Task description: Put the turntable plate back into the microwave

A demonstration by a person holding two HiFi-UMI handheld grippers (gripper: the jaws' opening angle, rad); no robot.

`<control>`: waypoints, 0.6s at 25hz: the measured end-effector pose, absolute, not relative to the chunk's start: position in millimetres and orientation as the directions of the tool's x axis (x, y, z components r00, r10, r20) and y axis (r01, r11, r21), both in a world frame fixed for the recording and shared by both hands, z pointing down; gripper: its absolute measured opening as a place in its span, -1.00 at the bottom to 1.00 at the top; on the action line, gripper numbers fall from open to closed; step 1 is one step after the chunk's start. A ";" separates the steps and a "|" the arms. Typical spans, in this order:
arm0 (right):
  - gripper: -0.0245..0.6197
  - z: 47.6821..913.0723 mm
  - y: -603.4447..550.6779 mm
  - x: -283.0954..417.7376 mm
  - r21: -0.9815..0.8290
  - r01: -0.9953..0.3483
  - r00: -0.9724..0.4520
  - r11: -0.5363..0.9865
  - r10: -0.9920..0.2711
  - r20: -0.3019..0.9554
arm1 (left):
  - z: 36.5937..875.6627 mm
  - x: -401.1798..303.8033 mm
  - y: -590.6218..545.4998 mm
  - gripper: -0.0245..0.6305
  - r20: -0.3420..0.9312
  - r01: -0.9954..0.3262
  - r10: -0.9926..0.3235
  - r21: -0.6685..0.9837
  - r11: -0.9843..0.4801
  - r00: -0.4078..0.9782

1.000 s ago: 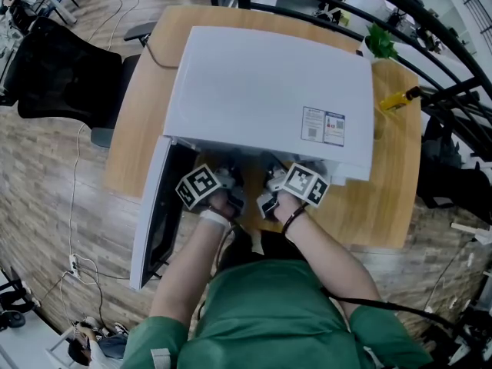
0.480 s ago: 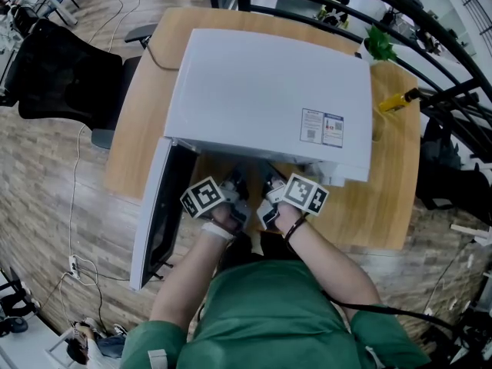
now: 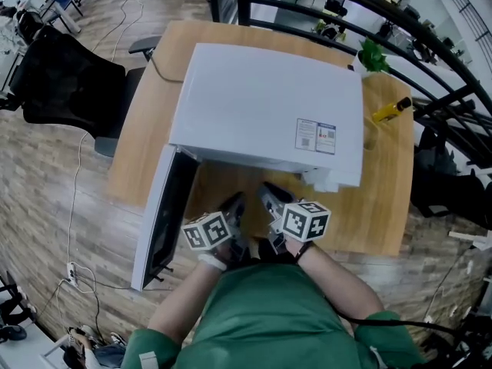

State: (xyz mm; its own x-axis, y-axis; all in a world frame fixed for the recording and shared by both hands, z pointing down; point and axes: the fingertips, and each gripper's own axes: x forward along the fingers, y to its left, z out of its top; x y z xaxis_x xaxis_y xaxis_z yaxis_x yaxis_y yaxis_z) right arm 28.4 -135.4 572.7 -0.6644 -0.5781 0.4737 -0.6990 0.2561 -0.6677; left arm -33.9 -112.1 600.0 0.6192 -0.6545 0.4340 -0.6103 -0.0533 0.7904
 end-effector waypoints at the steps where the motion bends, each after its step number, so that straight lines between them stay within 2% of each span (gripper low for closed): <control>1: -0.82 564.8 -133.2 30.7 -0.646 -0.710 -0.661 0.281 -0.582 0.473 | 592.6 -36.8 -110.8 -0.85 0.430 -0.622 -0.662 0.780 -0.070 0.614; 9: -0.82 498.7 -122.0 31.2 -0.536 -0.722 -0.672 0.437 -0.626 0.395 | 530.2 -36.3 -106.6 -0.85 0.407 -0.720 -0.701 0.658 -0.219 0.585; 15: -0.82 459.8 -123.5 26.2 -0.429 -0.727 -0.678 0.536 -0.657 0.330 | 487.8 -37.5 -106.4 -0.85 0.432 -0.825 -0.733 0.468 -0.316 0.525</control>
State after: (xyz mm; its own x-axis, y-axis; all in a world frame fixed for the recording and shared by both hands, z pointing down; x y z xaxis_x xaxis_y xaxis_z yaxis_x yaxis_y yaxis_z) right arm 26.2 -123.5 459.8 -0.6781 -0.6569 0.3298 -0.7275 0.5357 -0.4288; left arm -37.5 -106.4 487.8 0.5252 -0.7334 0.4315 -0.8254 -0.3157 0.4681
